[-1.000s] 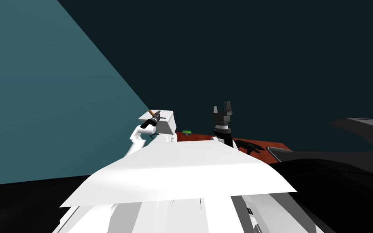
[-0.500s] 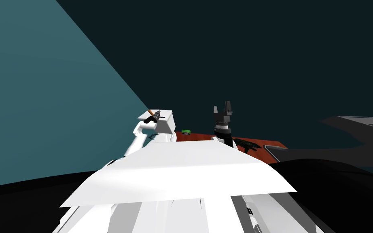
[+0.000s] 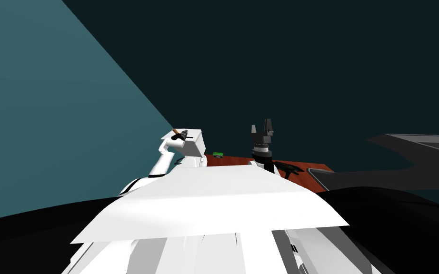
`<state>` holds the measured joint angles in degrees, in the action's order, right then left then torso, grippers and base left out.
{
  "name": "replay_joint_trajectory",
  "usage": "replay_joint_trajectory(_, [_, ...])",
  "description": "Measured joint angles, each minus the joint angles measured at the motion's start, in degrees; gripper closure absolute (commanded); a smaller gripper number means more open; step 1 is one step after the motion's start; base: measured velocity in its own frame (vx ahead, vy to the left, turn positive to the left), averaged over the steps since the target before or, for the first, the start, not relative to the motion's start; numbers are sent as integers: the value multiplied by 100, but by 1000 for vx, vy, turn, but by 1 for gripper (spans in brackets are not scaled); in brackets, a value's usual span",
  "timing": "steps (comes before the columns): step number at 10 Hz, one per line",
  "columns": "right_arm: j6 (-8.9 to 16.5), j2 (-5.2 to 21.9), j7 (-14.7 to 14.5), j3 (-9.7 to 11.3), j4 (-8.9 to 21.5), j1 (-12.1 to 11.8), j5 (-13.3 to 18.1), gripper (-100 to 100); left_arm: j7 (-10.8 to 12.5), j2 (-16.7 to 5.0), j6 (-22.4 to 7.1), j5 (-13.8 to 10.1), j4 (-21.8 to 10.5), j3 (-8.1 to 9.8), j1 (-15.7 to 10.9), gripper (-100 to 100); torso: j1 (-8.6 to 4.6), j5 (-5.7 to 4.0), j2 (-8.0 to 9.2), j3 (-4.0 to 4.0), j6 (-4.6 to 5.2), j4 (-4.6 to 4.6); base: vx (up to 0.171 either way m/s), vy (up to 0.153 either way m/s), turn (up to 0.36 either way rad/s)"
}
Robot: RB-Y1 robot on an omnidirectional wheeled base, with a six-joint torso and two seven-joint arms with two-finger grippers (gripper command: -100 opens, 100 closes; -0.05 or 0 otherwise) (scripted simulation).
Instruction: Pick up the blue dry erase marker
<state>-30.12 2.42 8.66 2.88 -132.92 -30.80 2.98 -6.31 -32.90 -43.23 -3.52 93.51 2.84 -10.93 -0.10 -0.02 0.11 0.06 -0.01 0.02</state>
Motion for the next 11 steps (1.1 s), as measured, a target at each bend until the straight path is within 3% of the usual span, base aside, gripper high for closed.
replay_joint_trajectory(11, [0,0,0,0,0,0,0,0,-336,-400,-1376,188,-1751,-34,-1555,-100,6,1,-8,-4,1,-1,-13,-14,-31])
